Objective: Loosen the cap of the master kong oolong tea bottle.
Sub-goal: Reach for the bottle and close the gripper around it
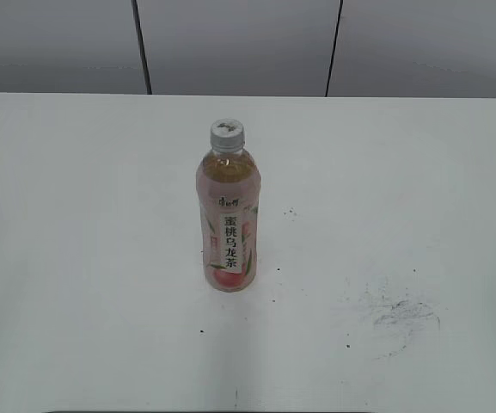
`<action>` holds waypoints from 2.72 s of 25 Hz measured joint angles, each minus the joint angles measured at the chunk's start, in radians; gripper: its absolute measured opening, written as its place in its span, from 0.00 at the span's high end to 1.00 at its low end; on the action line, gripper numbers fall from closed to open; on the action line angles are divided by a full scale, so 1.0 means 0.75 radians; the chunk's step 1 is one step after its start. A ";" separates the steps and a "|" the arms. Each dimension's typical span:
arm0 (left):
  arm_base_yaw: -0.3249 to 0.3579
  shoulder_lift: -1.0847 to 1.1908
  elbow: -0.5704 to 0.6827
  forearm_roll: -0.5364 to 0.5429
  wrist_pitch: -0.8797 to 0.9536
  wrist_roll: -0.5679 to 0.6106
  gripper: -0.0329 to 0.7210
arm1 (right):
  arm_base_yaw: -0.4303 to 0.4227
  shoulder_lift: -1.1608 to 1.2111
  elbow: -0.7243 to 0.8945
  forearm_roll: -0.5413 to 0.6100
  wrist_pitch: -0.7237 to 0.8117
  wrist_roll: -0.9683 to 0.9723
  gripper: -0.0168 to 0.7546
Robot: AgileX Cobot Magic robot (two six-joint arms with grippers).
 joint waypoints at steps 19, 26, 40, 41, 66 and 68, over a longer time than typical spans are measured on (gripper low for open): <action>0.000 0.000 0.000 0.000 0.000 0.000 0.38 | 0.000 0.000 0.000 0.000 0.000 0.000 0.33; 0.000 0.000 0.000 0.000 0.000 0.000 0.38 | 0.000 0.000 0.000 0.000 0.000 0.000 0.33; 0.000 0.045 -0.023 -0.009 -0.151 0.000 0.38 | 0.000 0.000 0.000 0.000 -0.001 0.000 0.33; 0.000 0.064 -0.029 -0.011 -0.237 0.000 0.38 | 0.000 0.000 0.000 0.000 -0.001 0.000 0.33; -0.185 1.477 0.225 -0.033 -2.196 -0.073 0.38 | 0.000 0.000 0.000 0.000 -0.001 0.000 0.33; -0.217 1.626 0.225 0.011 -2.399 -0.098 0.38 | 0.000 0.000 0.000 0.000 -0.001 0.000 0.33</action>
